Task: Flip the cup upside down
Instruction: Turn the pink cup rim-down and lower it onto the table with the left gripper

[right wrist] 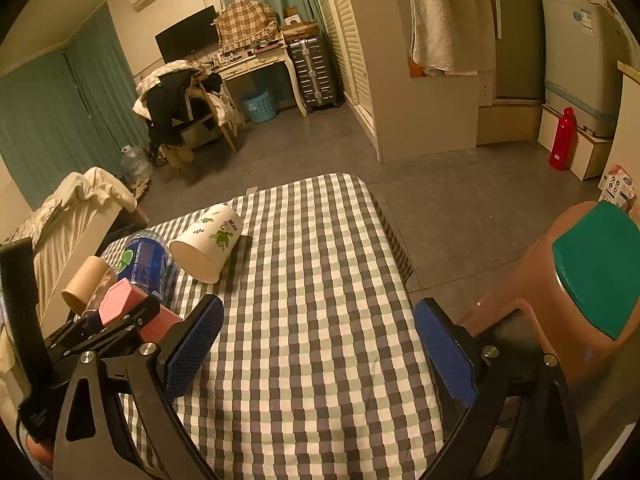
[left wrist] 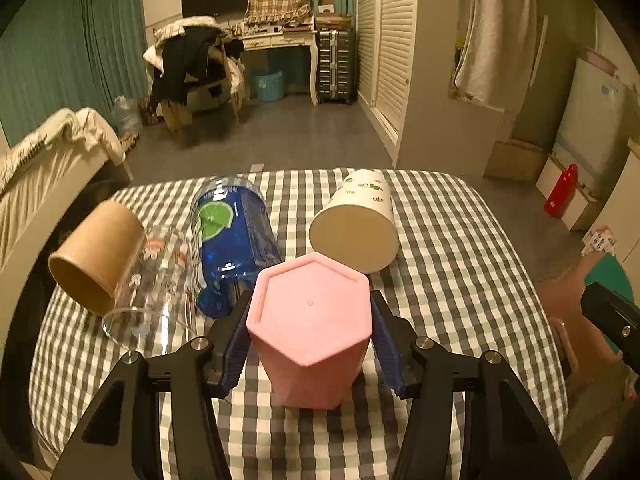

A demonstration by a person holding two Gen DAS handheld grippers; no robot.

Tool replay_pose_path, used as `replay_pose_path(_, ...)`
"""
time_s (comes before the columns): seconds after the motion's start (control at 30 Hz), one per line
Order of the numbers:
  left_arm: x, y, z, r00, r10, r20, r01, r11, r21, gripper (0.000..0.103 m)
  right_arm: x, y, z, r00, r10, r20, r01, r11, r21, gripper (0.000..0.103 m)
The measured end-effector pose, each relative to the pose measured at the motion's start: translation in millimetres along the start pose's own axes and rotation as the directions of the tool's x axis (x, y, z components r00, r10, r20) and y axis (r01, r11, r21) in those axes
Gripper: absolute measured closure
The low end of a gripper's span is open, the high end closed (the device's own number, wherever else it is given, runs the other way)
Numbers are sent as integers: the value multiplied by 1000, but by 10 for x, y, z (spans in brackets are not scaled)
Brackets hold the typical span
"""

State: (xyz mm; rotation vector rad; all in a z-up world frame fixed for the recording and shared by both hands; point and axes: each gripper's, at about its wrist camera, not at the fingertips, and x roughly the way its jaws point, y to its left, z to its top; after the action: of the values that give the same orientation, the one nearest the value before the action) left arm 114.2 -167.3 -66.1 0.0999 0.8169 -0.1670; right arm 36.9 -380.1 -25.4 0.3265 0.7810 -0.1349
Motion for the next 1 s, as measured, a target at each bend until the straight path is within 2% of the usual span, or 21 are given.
replay_pose_path(0.27, 98, -63, 117, 999, -5, 39, 5, 1000, -3, 47, -13, -4, 5, 1000, 1, 2, -1, 1000, -3, 6)
replay_pose_path(0.7, 145, -108, 73, 997, -2, 81, -2, 999, 53, 46, 10, 56, -4, 1000, -8, -3, 8, 1000, -22, 6)
replay_pose_path(0.77, 139, -115, 71, 997, -8, 81, 2, 998, 63, 42, 7, 50, -5, 1000, -13, -1, 13, 1000, -23, 6)
replay_pose_path(0.83, 105, -125, 75, 995, 8, 96, -15, 997, 72, 19, 13, 41, -5, 1000, -18, -1, 18, 1000, -21, 6)
replay_pose_path(0.87, 68, -129, 75, 992, 28, 120, -37, 997, 69, 14, 12, 37, -5, 1000, -21, 0, 21, 1000, -21, 6)
replay_pose_path(0.93, -26, -126, 89, 984, 46, 175, -59, 996, 69, 11, 8, 41, -3, 1000, -22, 3, 22, 999, -25, 6)
replay_pose_path(1.0, -97, -116, 129, 980, 44, 192, -59, 996, 72, 11, -9, 57, -2, 1000, -24, 15, 25, 999, -34, 6)
